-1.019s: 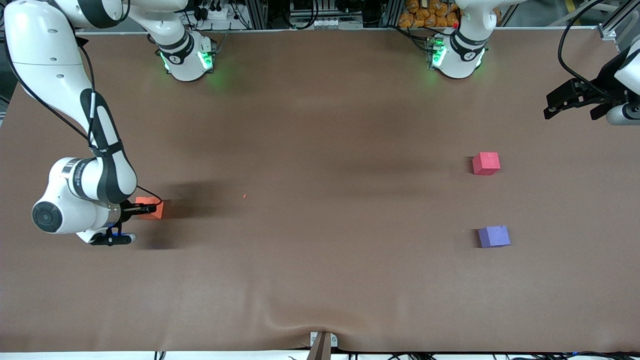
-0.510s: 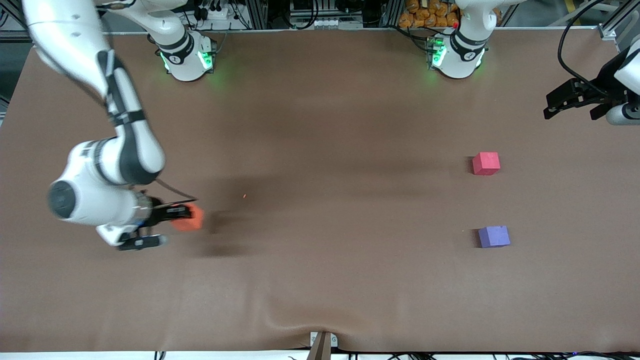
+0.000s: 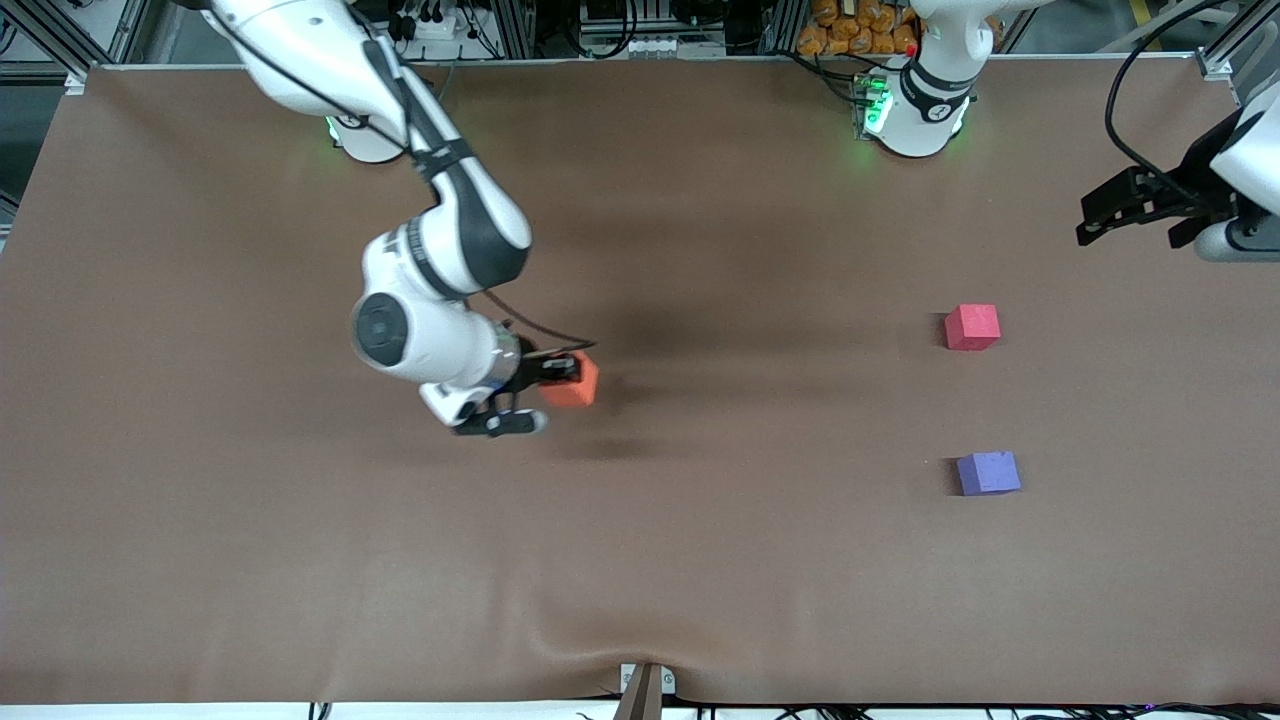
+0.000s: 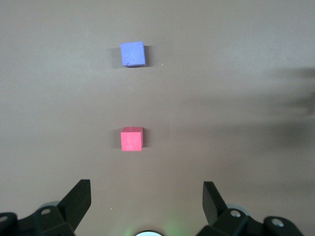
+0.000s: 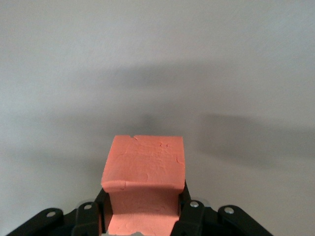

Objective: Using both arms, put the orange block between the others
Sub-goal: 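Carry the orange cube toward the table middle while the left gripper reaches over, then grasp the orange cube with the left gripper from the right gripper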

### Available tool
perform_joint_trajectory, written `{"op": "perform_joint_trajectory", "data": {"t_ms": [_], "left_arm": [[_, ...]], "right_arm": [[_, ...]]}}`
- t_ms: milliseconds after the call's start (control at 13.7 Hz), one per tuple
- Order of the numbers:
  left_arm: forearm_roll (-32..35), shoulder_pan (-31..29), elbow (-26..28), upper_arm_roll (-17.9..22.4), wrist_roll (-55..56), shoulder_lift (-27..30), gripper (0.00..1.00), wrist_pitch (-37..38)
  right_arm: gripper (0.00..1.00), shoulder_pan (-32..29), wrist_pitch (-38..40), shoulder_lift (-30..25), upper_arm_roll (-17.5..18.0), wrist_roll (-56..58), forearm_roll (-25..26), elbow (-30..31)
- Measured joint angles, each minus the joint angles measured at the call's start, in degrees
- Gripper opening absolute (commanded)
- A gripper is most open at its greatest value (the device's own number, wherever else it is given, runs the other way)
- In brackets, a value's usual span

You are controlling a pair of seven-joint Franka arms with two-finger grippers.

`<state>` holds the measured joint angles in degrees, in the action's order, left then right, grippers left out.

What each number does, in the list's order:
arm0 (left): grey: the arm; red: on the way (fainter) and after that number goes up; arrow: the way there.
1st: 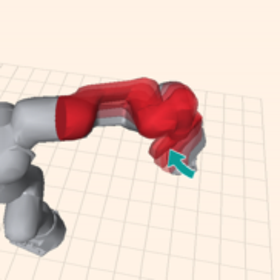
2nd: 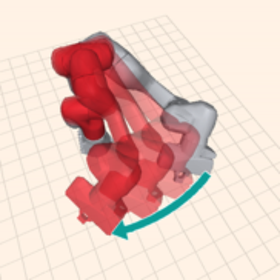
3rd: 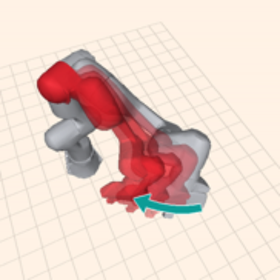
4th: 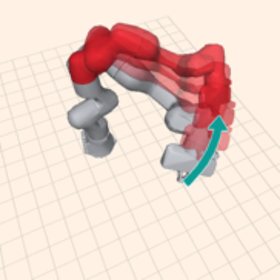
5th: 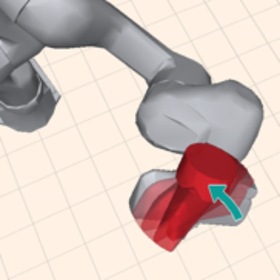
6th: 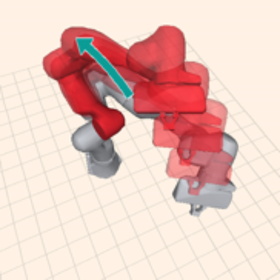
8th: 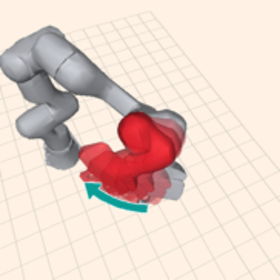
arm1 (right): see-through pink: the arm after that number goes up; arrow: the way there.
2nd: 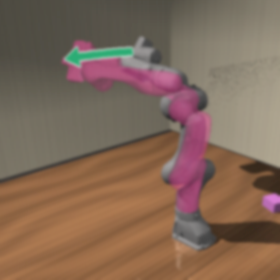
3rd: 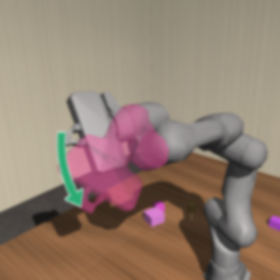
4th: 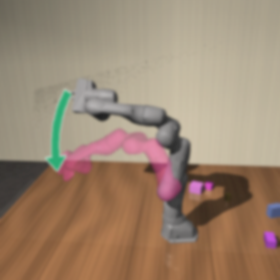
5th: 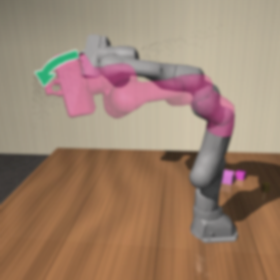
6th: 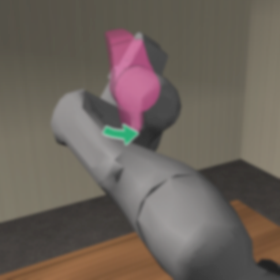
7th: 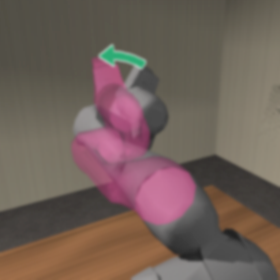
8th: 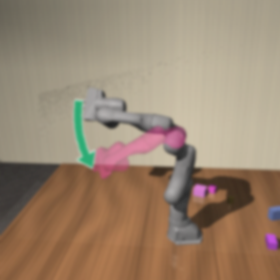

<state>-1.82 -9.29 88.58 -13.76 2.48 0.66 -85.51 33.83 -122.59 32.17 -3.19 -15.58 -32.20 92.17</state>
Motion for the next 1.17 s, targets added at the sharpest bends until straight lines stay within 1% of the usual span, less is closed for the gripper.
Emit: {"op": "perform_joint_trajectory", "data": {"t_ms": [146, 291, 437, 583, 728, 874, 1092, 1165], "left_arm": [[0.0, 0.5, 0.0, -0.1, 0.0, -1.0, 1.0, -0.6], [0.0, 1.1, 0.0, -0.2, 0.0, -2.2, 1.0, -0.9], [-0.1, 1.9, 0.0, -0.3, 0.0, -3.4, 1.0, -1.1], [-0.1, 4.2, 0.0, -0.4, 0.5, -4.7, 1.0, -1.4], [-0.1, 7.2, 0.0, -0.6, 4.6, -6.3, 1.0, -1.8], [-0.1, 8.7, 0.0, -0.9, 7.5, -8.0, 1.0, -3.5], [-0.1, 10.9, 0.1, -1.1, 8.6, -10.5, 1.0, -5.4], [-0.1, 11.5, 0.3, -1.2, 8.7, -11.2, 1.0, -6.2]], "right_arm": [[0.54, 3.0, -3.5, 1.8, 0.0, -2.9, -1.9, 0.0], [0.55, 5.9, -6.2, 3.7, 0.0, -6.5, -2.6, -0.2], [0.56, 8.2, -6.8, 5.3, 0.0, -8.0, -2.7, -1.2], [0.58, 9.8, -7.0, 6.6, -0.1, -8.6, -2.8, -2.4], [0.6, 10.8, -7.2, 7.6, -0.1, -8.8, -2.8, -3.2], [0.6, 11.6, -8.2, 8.4, -0.1, -8.8, -2.9, -3.3], [0.65, 12.3, -9.6, 9.7, -0.1, -8.8, -2.9, -3.3], [0.73, 12.4, -9.7, 10.1, -0.1, -8.8, -2.9, -3.4]]}}
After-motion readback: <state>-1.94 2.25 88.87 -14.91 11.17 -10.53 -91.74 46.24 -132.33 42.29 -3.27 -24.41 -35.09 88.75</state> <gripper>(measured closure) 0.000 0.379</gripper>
